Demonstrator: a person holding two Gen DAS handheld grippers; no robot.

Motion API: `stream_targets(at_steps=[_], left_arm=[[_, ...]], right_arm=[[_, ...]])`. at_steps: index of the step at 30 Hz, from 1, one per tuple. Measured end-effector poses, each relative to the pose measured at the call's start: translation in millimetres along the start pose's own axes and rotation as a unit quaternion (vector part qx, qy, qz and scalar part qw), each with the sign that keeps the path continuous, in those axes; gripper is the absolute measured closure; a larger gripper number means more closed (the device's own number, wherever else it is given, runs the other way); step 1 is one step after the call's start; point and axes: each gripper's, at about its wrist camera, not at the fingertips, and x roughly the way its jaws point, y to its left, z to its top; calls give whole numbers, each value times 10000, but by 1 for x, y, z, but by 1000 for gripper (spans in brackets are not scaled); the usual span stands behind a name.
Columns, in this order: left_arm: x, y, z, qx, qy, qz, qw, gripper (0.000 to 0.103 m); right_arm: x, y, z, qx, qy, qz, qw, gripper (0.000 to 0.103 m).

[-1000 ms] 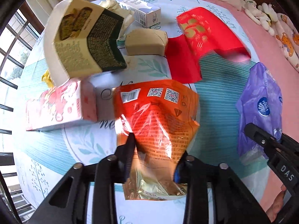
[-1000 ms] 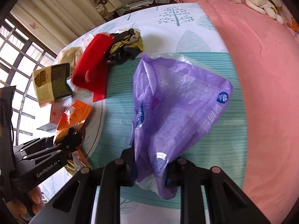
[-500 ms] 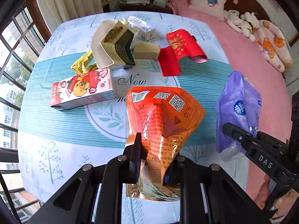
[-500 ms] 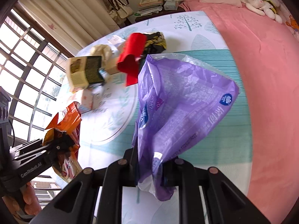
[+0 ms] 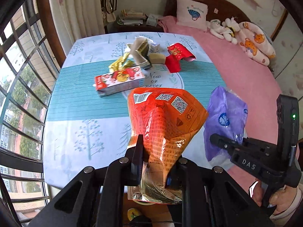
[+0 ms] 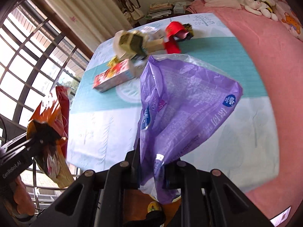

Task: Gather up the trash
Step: 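Carry the orange bag and purple bag down over the trash bin with both tools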

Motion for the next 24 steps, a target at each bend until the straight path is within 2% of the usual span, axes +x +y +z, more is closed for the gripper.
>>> stream_targets(at_steps=[5,11,16,24], left_arm=[[-31,32,-43,31,-115,-86,9999,87],[-51,59,-91,265,-48,-183,9995,87],[-56,72,-125,404,183,-321,9985,87],[-43,63,-163,538,581,-494,9956,87]], right_arm=[[-15,41,-43,-77,-123,-167,9998,86],[-30,66,-92,156,-226,-320,9991,86],[-27,71,-129,412,33,-440,9982,86],[-26,58,-171,655,347,-649,9951,86]])
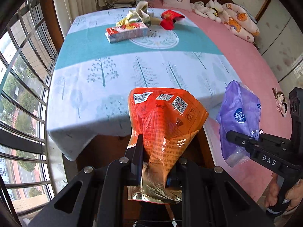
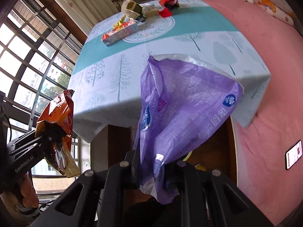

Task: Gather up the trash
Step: 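Carry the orange bag and purple bag down over the trash bin with both tools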

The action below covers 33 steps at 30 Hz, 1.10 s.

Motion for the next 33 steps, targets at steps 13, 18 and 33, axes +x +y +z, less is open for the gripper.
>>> stream_targets(at_steps=[13,18,33], left_arm=[[108,-20,-50,-371,624,-50,9973,87],[184,-19,-75,-628,916,-51,9938,87],[381,-15,-114,-339,1231,123,9917,66]], right_arm=[[122,-39,-58,123,1026,43,9946,86],[189,-60,-72,117,1270,99,9918,86],[388,-118,-91,296,1651,346,9852,83]])
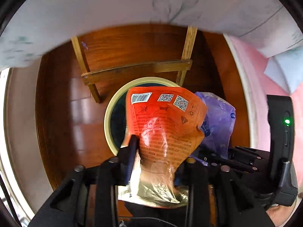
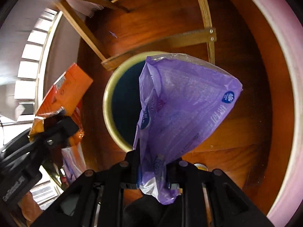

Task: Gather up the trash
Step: 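Carry the orange bag and purple bag down over the trash bin with both tools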

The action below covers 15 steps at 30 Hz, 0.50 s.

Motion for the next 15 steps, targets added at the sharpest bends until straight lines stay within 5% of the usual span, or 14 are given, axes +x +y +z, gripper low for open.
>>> stream_targets(at_steps=[3,7,11,15], left_arm=[[18,1,3,143,-44,42,9999,49],[32,8,9,253,43,167,9995,31],[37,15,11,254,7,271,9993,11],[34,25,13,161,-36,370,9992,8]], right_arm=[[21,-5,8,4,-2,-161,9999,75],[32,-12,17,105,-11,-274,9996,48],[32,-16,18,185,-140,-278,9993,47],[24,-15,20,138,-234,-304,9992,46]])
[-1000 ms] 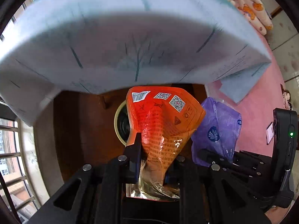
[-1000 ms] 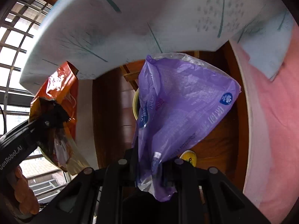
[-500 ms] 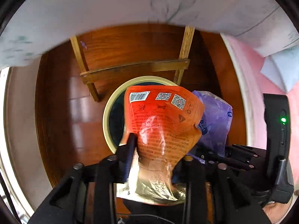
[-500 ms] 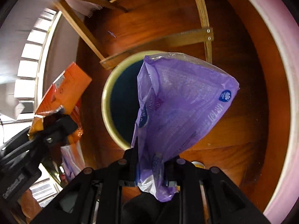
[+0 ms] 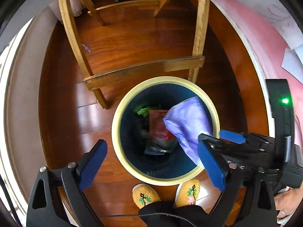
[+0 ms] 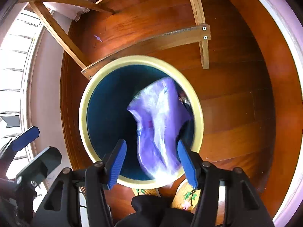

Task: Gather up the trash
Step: 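Carry the orange bag and purple bag down over the trash bin with both tools, then open both tools to drop the bags into the bin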

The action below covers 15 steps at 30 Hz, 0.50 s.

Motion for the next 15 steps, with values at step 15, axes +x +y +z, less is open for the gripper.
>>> stream_targets(at_steps=[15], left_arm=[[-99,0,-11,-246,-354,35,9991,8]], right_arm=[[-101,32,-16,-45,-508,229,9984,45]])
